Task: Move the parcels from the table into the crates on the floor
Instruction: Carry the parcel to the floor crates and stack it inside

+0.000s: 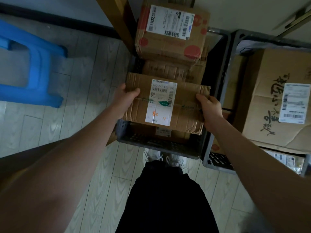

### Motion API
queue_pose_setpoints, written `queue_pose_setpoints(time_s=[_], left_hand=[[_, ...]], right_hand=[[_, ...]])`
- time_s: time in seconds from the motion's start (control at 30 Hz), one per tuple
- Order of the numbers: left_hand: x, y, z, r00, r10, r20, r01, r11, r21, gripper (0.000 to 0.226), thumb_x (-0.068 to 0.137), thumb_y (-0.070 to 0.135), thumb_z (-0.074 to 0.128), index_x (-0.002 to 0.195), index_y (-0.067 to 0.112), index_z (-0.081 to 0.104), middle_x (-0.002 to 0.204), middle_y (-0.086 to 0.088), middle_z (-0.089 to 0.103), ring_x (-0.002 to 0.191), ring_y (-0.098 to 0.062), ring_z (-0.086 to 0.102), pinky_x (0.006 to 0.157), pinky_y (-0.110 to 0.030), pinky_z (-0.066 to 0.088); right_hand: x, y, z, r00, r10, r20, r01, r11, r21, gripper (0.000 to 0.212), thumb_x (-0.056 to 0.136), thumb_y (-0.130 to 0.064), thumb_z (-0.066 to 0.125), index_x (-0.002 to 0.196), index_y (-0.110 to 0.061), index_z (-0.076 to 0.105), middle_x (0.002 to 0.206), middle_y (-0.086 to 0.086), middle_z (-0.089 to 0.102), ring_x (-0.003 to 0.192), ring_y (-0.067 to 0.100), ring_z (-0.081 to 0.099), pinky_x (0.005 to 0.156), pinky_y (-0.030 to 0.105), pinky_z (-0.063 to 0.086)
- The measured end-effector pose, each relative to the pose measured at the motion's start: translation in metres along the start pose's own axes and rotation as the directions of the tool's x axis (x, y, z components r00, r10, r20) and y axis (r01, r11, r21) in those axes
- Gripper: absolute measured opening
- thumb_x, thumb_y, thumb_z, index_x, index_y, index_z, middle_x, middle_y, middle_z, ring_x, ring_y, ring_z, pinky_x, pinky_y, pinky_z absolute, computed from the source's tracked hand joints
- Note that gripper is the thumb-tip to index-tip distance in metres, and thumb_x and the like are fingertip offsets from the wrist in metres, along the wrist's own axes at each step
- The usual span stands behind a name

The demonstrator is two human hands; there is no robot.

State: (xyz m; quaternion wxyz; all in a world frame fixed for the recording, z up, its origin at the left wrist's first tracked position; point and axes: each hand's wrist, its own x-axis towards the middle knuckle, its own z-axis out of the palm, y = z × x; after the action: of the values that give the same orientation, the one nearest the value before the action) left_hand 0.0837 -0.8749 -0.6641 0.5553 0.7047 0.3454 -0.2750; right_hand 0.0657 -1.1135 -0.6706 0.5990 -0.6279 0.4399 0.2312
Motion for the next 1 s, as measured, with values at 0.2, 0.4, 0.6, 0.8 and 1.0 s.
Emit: queue_pose_setpoints(time_s=[0.2,0.4,0.6,0.8,1.0], left_hand=[[-0.008,-0.025,-0.005,1.0,0.012,-0.026,-0.01,0.995,0.098,0.044,0.095,0.025,0.056,0.136,0.017,0.043,0.121,0.001,0.056,0.104,-0.016,0.056,0.068,-0.023,0.048],[-0.012,-0.044,-0.007,0.999,-0.045,-0.018,0.047,0.991,0.126,0.052,0.094,0.027,0.056,0.141,0.016,0.038,0.132,-0.006,0.053,0.115,-0.024,0.054,0.087,-0.037,0.048],[-0.011,-0.042,-0.002,1.0,-0.02,-0.007,0.021,0.99,0.136,0.037,0.096,0.024,0.053,0.131,0.016,0.045,0.119,-0.001,0.055,0.104,-0.018,0.054,0.078,-0.033,0.045],[-0.033,-0.019,0.003,1.0,-0.026,0.001,0.026,0.992,0.125,0.038,0.096,0.027,0.053,0.133,0.02,0.044,0.126,-0.002,0.054,0.114,-0.024,0.054,0.096,-0.045,0.047],[-0.067,0.018,0.008,1.0,0.008,0.001,-0.008,0.992,0.129,0.048,0.099,0.024,0.048,0.144,0.017,0.031,0.124,0.005,0.045,0.116,-0.015,0.047,0.086,-0.03,0.04]], right_hand=[[-0.007,0.033,-0.003,1.0,0.026,-0.004,-0.026,0.997,0.066,0.017,0.091,-0.023,0.061,0.106,-0.019,0.055,0.091,-0.003,0.062,0.083,0.015,0.062,0.072,0.031,0.052],[-0.01,0.059,-0.001,0.997,0.073,-0.021,-0.072,0.997,0.027,0.025,0.09,-0.022,0.061,0.114,-0.017,0.053,0.093,-0.001,0.061,0.082,0.017,0.061,0.072,0.033,0.05],[-0.007,0.059,-0.004,0.996,0.081,-0.026,-0.082,0.997,-0.005,0.029,0.09,-0.019,0.058,0.118,-0.014,0.054,0.094,0.001,0.061,0.083,0.019,0.06,0.071,0.033,0.05],[-0.025,0.039,-0.017,0.996,0.079,-0.033,-0.078,0.996,0.034,0.026,0.09,-0.018,0.059,0.115,-0.016,0.055,0.094,0.001,0.062,0.09,0.022,0.062,0.075,0.035,0.052],[-0.054,0.012,-0.036,0.998,0.055,-0.026,-0.054,0.998,0.038,0.024,0.09,-0.019,0.059,0.114,-0.019,0.058,0.104,0.004,0.065,0.096,0.024,0.063,0.088,0.042,0.053]])
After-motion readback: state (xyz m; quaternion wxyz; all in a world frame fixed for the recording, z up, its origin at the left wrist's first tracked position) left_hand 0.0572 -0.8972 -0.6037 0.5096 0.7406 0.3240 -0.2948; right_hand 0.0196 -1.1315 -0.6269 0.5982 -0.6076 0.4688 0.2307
